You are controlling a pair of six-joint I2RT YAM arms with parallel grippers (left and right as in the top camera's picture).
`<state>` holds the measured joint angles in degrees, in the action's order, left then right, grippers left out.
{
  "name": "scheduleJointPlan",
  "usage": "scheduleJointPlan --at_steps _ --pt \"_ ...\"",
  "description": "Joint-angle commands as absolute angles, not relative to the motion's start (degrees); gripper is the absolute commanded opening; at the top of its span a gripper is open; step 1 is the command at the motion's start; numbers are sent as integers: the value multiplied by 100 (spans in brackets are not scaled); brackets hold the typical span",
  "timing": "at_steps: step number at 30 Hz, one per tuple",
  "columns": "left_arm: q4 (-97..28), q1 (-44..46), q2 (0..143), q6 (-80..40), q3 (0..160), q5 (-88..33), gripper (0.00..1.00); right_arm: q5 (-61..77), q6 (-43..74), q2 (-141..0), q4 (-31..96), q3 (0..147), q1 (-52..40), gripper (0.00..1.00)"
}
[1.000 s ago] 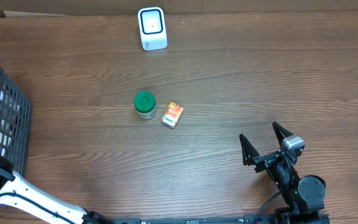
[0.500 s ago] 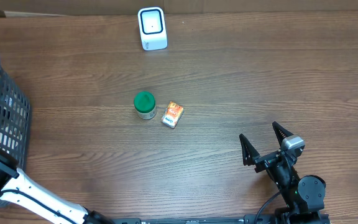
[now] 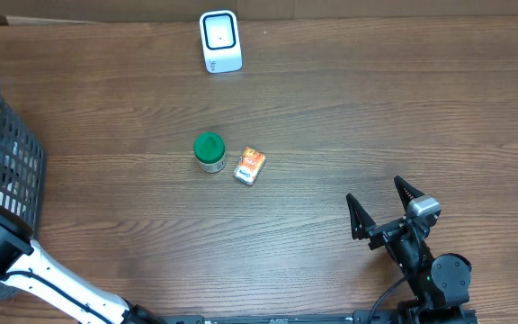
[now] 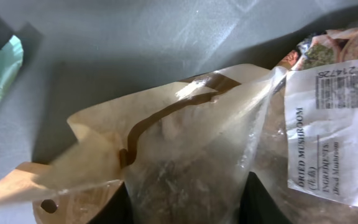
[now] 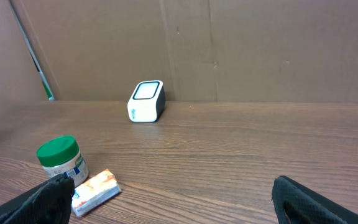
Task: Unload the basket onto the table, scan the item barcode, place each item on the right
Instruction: 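Lower the left gripper into the basket onto the dried mushroom bag, then close the left gripper on the mushroom bag and lift it out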
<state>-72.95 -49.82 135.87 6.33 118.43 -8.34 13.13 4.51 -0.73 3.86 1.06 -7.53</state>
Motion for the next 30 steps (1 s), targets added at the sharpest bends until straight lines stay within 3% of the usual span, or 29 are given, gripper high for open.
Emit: scheduleJointPlan --at_steps 1,3,13,25,30 --pt "-7424 -4947 14112 550 11474 -381 11 1288 493 -16 351 47 -733 100" --pt "-7450 -4947 14112 464 11476 -379 4 1288 493 -16 351 47 -733 100" --pt "-7944 -4947 14077 -364 12014 54 4 1288 493 -16 351 47 -733 100" --pt "-9657 -4945 14055 -683 14967 -25 4 1288 493 -16 351 47 -733 100" --pt "-9651 -4943 13515 -690 15563 -471 4 1288 493 -16 351 47 -733 100"
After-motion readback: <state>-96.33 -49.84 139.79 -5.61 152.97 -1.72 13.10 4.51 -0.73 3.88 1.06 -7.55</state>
